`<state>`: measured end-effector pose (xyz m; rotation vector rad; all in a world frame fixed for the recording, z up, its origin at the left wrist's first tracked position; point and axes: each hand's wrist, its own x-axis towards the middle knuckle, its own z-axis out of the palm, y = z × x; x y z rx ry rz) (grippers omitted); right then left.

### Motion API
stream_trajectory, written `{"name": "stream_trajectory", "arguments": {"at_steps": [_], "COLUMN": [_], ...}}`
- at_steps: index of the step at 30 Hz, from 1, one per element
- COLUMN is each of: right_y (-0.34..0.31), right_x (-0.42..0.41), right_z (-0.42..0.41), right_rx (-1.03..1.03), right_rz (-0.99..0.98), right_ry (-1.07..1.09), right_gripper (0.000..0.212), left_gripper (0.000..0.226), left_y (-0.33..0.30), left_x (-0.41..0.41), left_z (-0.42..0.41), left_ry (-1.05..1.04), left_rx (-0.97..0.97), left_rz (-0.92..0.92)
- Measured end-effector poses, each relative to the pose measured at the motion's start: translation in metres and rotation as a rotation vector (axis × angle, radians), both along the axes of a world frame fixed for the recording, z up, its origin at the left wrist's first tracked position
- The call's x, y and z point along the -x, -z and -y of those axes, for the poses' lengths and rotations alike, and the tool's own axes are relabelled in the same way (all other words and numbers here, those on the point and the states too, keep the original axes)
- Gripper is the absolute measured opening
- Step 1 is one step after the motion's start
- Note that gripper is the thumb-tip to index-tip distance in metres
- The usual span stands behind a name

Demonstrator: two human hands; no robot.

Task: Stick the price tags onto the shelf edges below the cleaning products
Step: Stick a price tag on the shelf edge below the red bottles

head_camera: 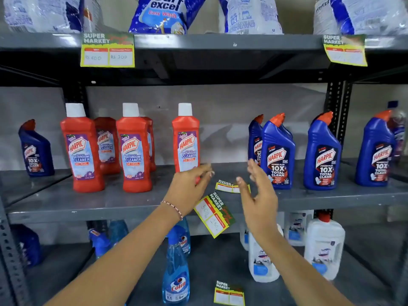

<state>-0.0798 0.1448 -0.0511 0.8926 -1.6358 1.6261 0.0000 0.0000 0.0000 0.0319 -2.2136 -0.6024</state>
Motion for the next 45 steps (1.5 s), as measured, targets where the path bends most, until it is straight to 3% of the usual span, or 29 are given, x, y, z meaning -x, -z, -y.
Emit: {"name": "stream_trajectory", "arguments": {"at_steps": [3,9,15,19,24,27,35,45], "right_y": [0.026,0.066,0.080,0.079,0.063,0.048,0.031,0.037], "right_x": [-0.002,-0.007,-0.006,-0.011,-0.034,-0.048,-0.087,-0.104], "right_z": [-0.007,-0.005,0.003,-0.001,0.004,0.027,0.129,0.181], "right_rx": [0.129,0.120,0.151,0.105,-0.008,-0.070,-0.129,-0.174], "right_rz": [0.223,0.494,0.584,0.532,0.387,0.317,0.208,0.149], "right_ry": [-0.098,-0.152,-0.187,-0.120,-0.110,-0.178,-0.289,-0.160], "right_gripper": [0.035,0.017,0.036,0.038,0.030,0.030,0.036,0.042], "left_gripper": [0.027,0.015,0.007,0.009,0.007,0.004,0.009,0.015], "left_y": [0.009,0.025,0.034,0.048,0.066,0.070,0.072,0.081], "left_x": [0.005,0.013,0.012,-0.003,-0.037,-0.063,-0.118,-0.130], "left_z": [0.003,-0.004,-0.010,-0.012,0.015,0.041,0.125,0.179], "left_ry": [-0.010,-0.018,-0.070,-0.056,0.047,0.015,-0.162,-0.258], "left_rx": [-0.098,-0.179,-0.186,-0.332,-0.720,-0.852,-0.941,-0.822], "left_rz": [0.081,0.186,0.060,-0.010,-0.047,-0.109,-0.275,-0.217]}}
